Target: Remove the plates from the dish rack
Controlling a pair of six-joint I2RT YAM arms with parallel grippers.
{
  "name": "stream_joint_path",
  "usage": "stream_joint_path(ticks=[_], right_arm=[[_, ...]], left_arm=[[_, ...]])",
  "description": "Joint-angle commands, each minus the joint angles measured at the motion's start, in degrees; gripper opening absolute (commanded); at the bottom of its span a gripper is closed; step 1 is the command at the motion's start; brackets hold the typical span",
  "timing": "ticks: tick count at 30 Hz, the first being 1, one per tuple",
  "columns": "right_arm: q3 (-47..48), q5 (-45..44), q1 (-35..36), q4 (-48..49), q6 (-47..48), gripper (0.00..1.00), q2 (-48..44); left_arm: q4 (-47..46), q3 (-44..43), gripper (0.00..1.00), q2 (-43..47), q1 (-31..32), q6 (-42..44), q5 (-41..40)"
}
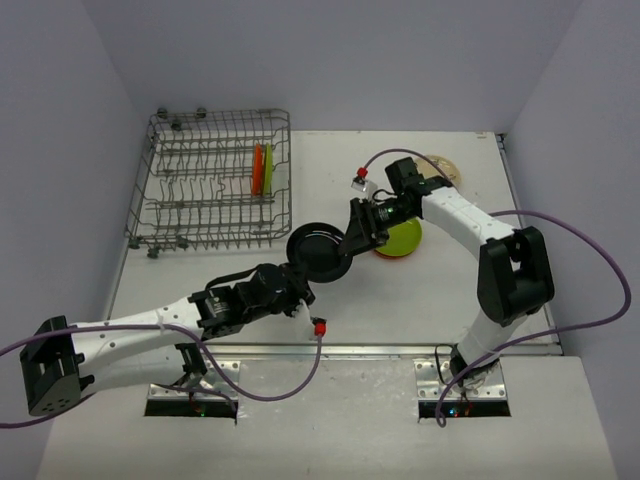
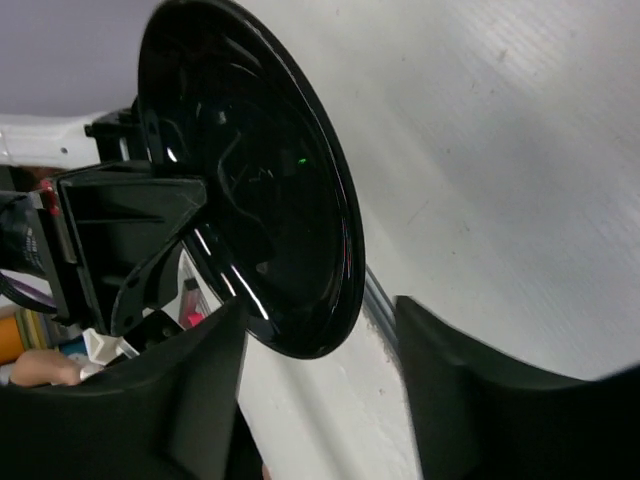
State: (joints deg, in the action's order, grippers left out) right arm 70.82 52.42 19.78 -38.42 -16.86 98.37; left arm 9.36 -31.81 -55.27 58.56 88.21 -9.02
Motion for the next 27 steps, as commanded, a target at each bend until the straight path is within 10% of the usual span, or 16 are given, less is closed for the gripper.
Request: stream_joint_path(ticks=[1,7,13,17,27], right_arm=[[3.49,0.31,1.13,-0.91,1.22,0.44,0.77],[5.11,0.31,1.05,-1.4,0.34,0.06,1.74],[4.63,1.66,-6.77,-1.56,-0.91,0.0,-0.22],[2.01,-0.86,-17.6,-1.92,1.1,0.0,-1.0],[2.34,-12.62,-29.6,-2.19,8.6,0.0,5.48]], left_arm=[[-6.2,-2.64,0.0,0.03,0.94,0.95,-1.39],[-8.4,-3.17,0.09,-0.27,2.0,0.03,-2.84],[-12.48,-4.03,0.81,-2.36,2.09,-5.66,-10.17],[-12.11,-8.46,1.0,-4.19,0.43,-15.02,-13.04],[14.48,-47.31,1.0,-27.62,-27.08,-62.13,-3.61]])
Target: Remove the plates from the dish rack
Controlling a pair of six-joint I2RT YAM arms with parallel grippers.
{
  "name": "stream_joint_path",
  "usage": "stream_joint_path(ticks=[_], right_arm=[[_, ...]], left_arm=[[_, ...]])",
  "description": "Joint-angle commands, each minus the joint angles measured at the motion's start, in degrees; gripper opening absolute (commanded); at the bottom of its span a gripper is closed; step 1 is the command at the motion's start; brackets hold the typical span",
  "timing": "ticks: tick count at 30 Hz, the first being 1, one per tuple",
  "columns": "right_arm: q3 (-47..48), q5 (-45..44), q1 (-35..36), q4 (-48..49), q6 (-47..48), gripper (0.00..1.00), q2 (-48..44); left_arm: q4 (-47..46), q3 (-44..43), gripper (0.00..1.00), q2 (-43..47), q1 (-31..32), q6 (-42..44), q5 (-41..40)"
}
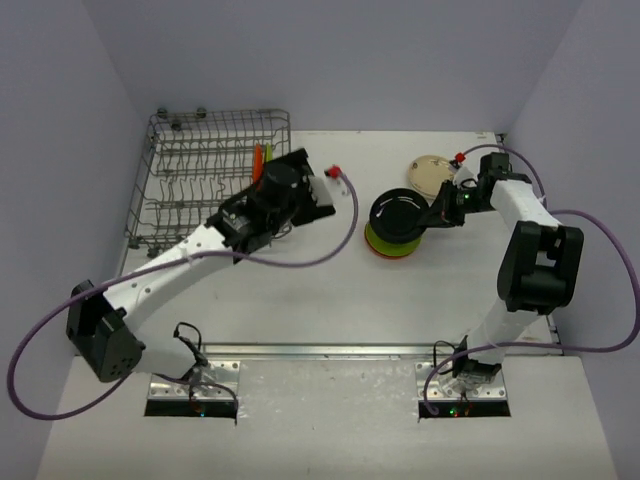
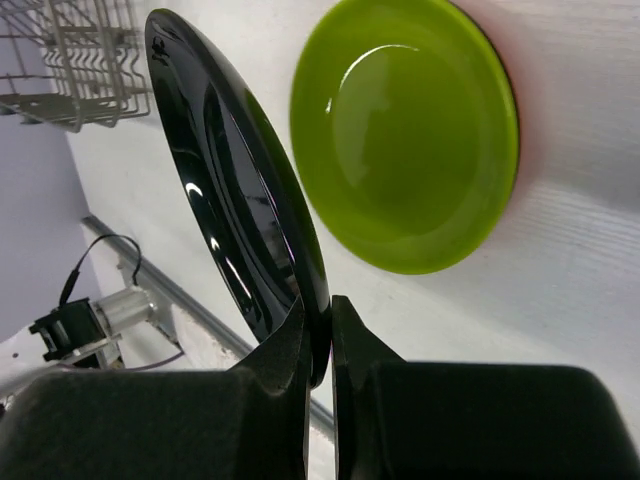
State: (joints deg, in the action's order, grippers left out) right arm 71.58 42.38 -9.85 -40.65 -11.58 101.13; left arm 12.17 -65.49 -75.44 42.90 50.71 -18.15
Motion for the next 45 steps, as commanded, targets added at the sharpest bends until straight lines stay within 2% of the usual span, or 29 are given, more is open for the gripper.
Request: stream_joint_path(ticks=[1,3,7,10,11,12,13,15,16,20,23,25,26,28,45], right_arm=[[1.98,-3.05,-0.05,0.05,3.44,0.0,3.46],[2.58,-3.57,-0.09,0.05,3.58,0.0,4.63],[3.98,-3.97,0.0,-0.4,3.84,0.03,6.96],[5.61,-4.97,0.01,-1.56,4.12,0.14,9.35],[6.22,-5.58,0.14,-2.1,4.25,0.3,9.62],[6.55,-5.91,0.18,-2.41,4.34,0.54,9.93],[6.7,-6.38,0.23,-2.53,4.37,0.71,9.88],[6.71,-7.45,0.46,-2.59,4.43,0.9,9.25],[6.59,-7.85,0.64,-2.48,4.57,0.97,8.37],[6.73,-10.81,1.49,-2.09,4.64,0.99,5.48],[6.95,-13.87,2.06,-1.11,4.66,0.99,2.19],[7.17,-14.39,2.2,-0.88,4.68,0.99,0.81],[7.31,-14.37,2.22,-0.99,4.62,0.99,0.27],[7.58,-13.97,2.34,-1.39,4.55,0.99,-0.29],[7.61,-10.65,2.73,-3.08,4.29,0.99,-2.61]], left_arm=[[13.99,-16.97,1.0,-8.88,-14.19,-27.79,7.6],[18.0,-22.51,1.0,-12.86,-18.22,-32.18,11.88],[20.06,-25.06,1.0,-16.31,-23.09,-38.06,14.38],[21.15,-26.01,1.0,-18.71,-26.34,-43.02,17.1],[21.56,-26.21,1.0,-19.32,-27.62,-44.52,19.12],[21.78,-26.55,1.0,-19.77,-28.53,-45.37,20.57],[21.76,-26.7,1.0,-20.14,-29.68,-46.26,22.14],[21.41,-26.65,1.0,-20.73,-31.99,-48.15,24.72],[21.15,-26.62,1.0,-20.91,-32.59,-48.8,24.94],[19.32,-26.76,0.98,-22.11,-34.55,-49.91,23.92],[18.0,-27.41,0.8,-23.51,-35.29,-50.09,21.19],[17.67,-28.27,0.58,-24.42,-35.47,-49.8,20.4],[17.55,-28.68,0.5,-24.99,-35.51,-49.43,20.28],[17.68,-29.6,0.43,-25.98,-35.57,-49.16,20.0],[17.88,-40.9,0.4,-39.77,-39.26,-52.25,30.9]])
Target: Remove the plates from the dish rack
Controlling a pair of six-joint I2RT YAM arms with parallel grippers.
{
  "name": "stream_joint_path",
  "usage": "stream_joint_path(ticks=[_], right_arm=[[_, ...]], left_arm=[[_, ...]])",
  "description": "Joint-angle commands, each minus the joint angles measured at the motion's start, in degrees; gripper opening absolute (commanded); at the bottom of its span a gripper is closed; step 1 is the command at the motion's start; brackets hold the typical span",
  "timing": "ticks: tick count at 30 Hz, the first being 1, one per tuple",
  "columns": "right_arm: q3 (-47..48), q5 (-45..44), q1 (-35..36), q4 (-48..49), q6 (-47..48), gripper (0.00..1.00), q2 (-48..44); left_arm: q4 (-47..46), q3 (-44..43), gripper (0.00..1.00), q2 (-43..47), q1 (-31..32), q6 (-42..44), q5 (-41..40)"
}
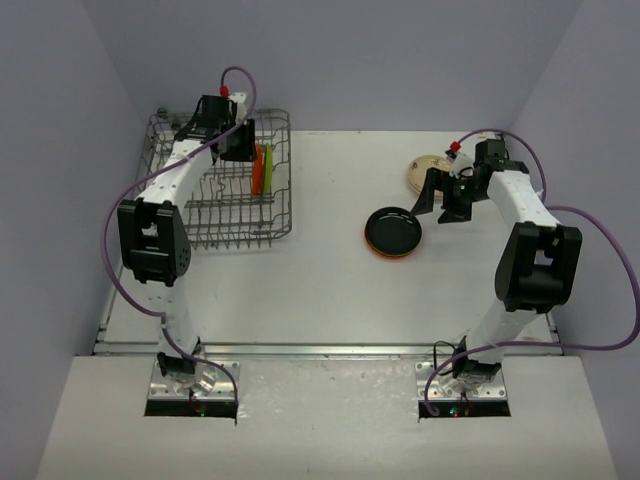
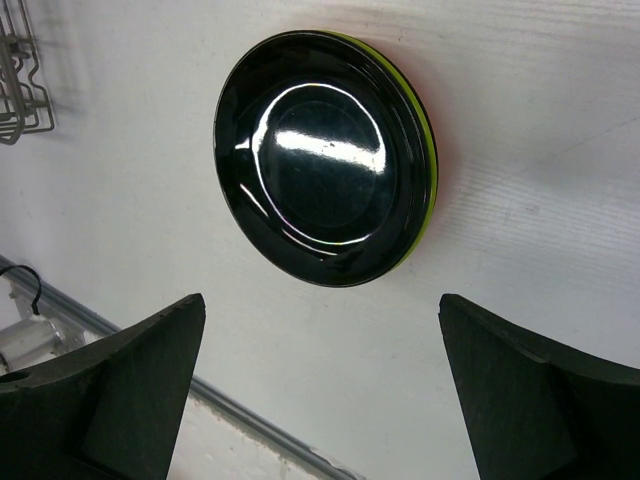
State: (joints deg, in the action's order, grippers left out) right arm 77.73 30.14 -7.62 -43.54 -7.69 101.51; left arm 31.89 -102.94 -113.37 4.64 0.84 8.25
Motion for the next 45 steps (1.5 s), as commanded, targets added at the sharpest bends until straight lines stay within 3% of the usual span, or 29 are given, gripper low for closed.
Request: stream_joint_path(ticks=[1,7,17,24,28,31,33,35,38,40,42,44,45], right_arm=[[1.43,1.91,0.48,-0.25,0.4,0.99,-3.18],[1.8,2.72,0.41,-0.82,0.4,0.99,-3.34],[2.71,3.9,0.42,-1.58,-0.23,0.99,-2.98],[3.41,5.03,0.5,-2.07,-1.12,0.99,-3.07],[4.35,6.67,0.5,-2.16,-2.23,0.99,-3.16],[4.77,8.22,0.41,-1.76,-3.48,0.99,-3.71],[5.14,9.64,0.47,-1.72,-3.98,0.99,-4.16],[5.67,10.91,0.5,-1.65,-4.67,0.99,-4.67],[6.24,13.69,0.75,-1.54,-4.97,0.99,-5.56],[6.21,16.14,1.08,-1.47,-4.88,0.99,-6.1],[5.61,17.63,1.86,-1.18,-4.87,0.99,-6.65],[4.96,18.27,3.17,-1.1,-4.79,0.99,-7.28],[4.48,18.53,3.86,-1.13,-4.71,0.99,-7.54]], left_arm=[[-1.94,-3.76,0.4,-2.77,-1.23,-2.75,5.13],[-1.98,-5.06,0.39,-6.44,-1.98,-4.48,8.71],[-3.08,-5.78,0.09,-7.42,-5.12,-7.76,17.76],[-4.49,-7.5,0.08,-3.18,-11.6,-11.79,26.05],[-5.95,-11.56,0.0,-0.03,-14.91,-15.16,37.84],[-5.93,-12.16,0.0,4.06,-14.66,-11.94,41.26],[-5.2,-10.44,0.0,7.17,-13.78,-5.44,42.87],[-2.73,-8.37,0.0,11.69,-10.39,7.76,41.08],[5.51,-2.56,0.0,17.92,0.9,27.55,25.71],[5.19,9.9,0.0,23.81,11.37,44.91,8.24],[-3.21,26.5,0.0,31.55,22.14,56.25,-5.78],[-14.59,44.93,0.0,40.45,32.66,67.39,-14.93],[-16.18,49.25,0.0,43.41,37.08,71.08,-19.12]])
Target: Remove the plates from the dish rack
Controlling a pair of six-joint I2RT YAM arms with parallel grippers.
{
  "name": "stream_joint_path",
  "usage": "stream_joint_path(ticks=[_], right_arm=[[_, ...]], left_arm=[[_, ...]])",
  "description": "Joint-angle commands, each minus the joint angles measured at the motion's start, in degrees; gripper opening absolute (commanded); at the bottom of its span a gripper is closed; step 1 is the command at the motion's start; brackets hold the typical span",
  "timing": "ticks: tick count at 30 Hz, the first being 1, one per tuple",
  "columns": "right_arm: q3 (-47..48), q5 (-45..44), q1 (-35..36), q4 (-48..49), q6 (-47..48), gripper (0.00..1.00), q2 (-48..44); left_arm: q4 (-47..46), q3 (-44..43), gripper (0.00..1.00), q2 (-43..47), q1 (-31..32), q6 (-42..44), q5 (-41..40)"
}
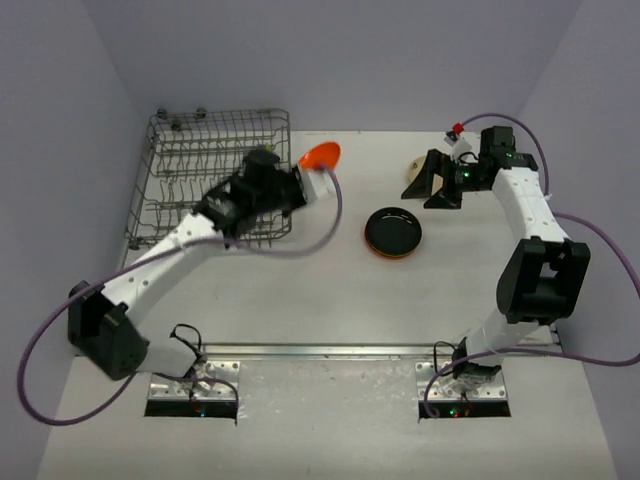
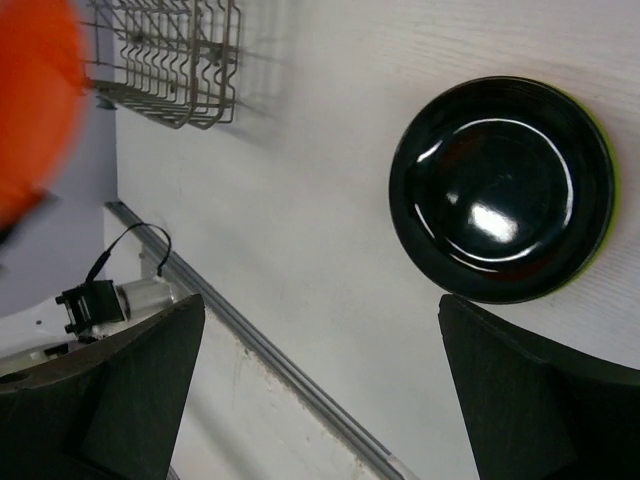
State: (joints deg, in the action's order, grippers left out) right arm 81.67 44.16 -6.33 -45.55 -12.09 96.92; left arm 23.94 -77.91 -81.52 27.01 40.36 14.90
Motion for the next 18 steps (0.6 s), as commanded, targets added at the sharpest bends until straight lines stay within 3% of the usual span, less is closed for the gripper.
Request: stream_joint_path(ticks=[1,2,5,9,13,18], right_arm=[[-0.16,4.76,3.64,0.84,-0.09,0.99,-3.29],[-0.81,5.0,4.24,0.93,0.08,0.99,-3.89],[-2.96,5.57,8.4,1.64,0.58,0.99,-4.78],[-7.16,6.15,13.1,3.61,0.51,0.99,-5.41],[-9.42,4.98,17.06,4.07,1.54,0.98,-5.43],[-11.99,3.56,21.73,4.77,3.45,0.87,-5.22]], left_arm=[[-9.22,28.22,0.0,14.53,20.26,35.27,-28.4],[-10.05,33.07,0.0,15.83,23.56,36.43,-32.39],[-10.22,38.77,0.0,20.57,34.88,39.73,-34.65],[-11.03,41.77,0.0,22.61,41.98,42.5,-37.39],[-13.56,41.26,0.0,21.4,43.47,43.22,-37.75],[-16.5,39.86,0.0,19.88,44.0,43.81,-37.98]])
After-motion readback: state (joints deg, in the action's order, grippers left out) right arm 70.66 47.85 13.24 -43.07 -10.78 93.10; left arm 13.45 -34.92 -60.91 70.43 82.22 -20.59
